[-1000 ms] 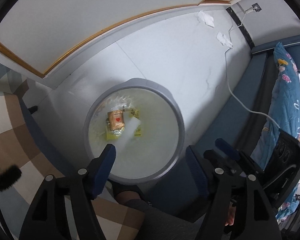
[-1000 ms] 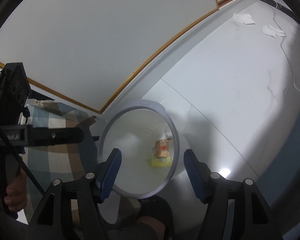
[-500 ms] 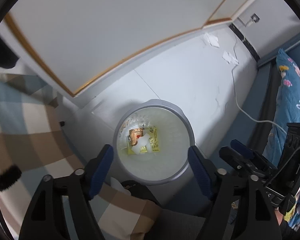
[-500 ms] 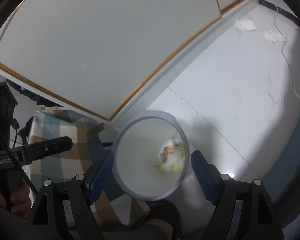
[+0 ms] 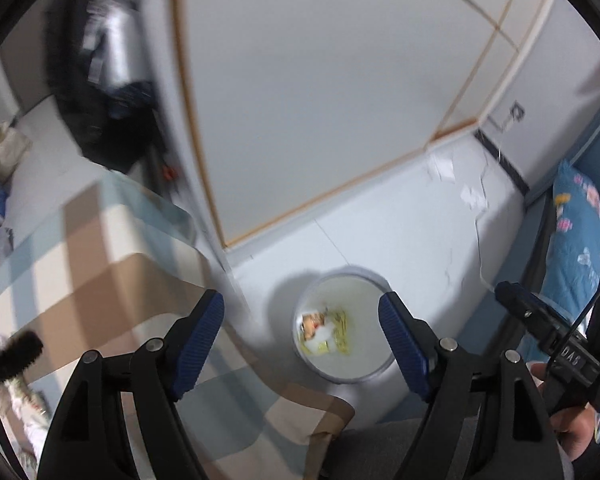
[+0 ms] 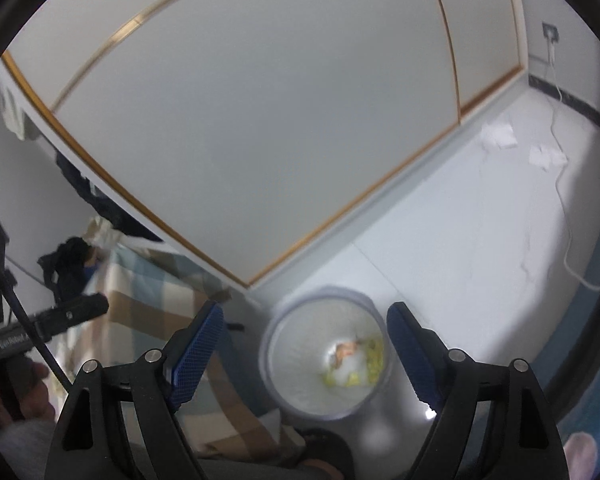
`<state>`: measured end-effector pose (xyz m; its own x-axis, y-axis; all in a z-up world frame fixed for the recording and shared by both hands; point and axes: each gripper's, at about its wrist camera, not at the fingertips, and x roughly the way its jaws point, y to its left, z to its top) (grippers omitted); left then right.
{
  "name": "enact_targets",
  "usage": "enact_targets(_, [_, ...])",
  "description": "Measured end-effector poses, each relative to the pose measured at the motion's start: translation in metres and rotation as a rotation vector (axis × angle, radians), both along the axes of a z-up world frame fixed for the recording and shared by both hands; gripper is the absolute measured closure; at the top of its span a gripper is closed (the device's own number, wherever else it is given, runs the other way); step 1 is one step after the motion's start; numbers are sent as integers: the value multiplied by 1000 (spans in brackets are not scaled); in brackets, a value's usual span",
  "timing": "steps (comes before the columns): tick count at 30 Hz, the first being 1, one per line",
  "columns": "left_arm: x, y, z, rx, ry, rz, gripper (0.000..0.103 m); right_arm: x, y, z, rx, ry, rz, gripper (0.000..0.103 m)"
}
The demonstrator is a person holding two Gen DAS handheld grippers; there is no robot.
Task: Collect trash
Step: 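Move the left gripper back over the table of trash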
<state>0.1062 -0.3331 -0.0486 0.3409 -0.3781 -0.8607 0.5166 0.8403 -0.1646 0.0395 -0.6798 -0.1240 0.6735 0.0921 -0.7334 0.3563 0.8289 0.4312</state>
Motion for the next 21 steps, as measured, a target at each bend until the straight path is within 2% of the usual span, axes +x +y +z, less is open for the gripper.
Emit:
enact_targets(3, [-7,24,17,-25,-55,41,15,3,11,30,-30,-55,9,19])
enact_targets(6, [-10,48,35,-50,-116,77,15,5,31,62,-60,-117,32,19])
enact_targets(12, [-15,108,62,-122,-168,186,15,5,83,131,-162,-264,98,12])
enact_targets(17, [-25,164,79,-147,-235,277,15,2,124,165,-163,-348,147,6])
enact_targets(19, [-28,194,83,-186,-249,320,14,4,142,173,-159,-367,178,6])
enact_targets(21, [-28,217,83,-181,-259,367,10,9,164,178,-163,-377,222,6])
